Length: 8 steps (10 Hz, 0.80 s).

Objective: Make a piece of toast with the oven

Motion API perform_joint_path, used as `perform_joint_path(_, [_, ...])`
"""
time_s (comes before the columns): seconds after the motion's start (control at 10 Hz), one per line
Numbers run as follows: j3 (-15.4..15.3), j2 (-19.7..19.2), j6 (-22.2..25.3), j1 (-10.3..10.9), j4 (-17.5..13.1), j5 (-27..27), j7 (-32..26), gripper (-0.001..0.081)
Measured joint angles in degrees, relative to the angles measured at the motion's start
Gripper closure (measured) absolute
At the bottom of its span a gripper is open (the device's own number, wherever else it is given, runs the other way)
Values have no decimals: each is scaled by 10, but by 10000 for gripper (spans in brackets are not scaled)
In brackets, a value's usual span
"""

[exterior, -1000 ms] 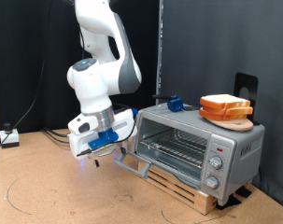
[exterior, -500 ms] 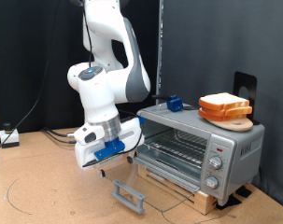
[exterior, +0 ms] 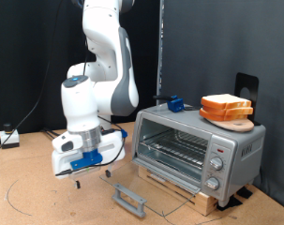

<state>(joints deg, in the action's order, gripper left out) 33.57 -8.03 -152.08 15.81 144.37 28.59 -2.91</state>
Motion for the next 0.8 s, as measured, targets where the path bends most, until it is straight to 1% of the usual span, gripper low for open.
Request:
perform_joint_path(0.1, [-1,0,6,1,0,0,5,-3])
perform_joint_path(0.2, [-1,8,45,1,-3,10,-1,-3])
perform_joint_path(0.4, [1,48,170,-6,-19,78,-60,-3])
perform_joint_path(0.5, [4,68,230,-11,-28,94,-75,-3])
perform_joint_path(0.6, [6,86,278,-15,-36,97,-77,-3])
perform_joint_path(0.7, [7,105,310,-16,-42,97,-77,-3])
perform_joint_path(0.8, [7,124,333,-16,-45,95,-76,-3])
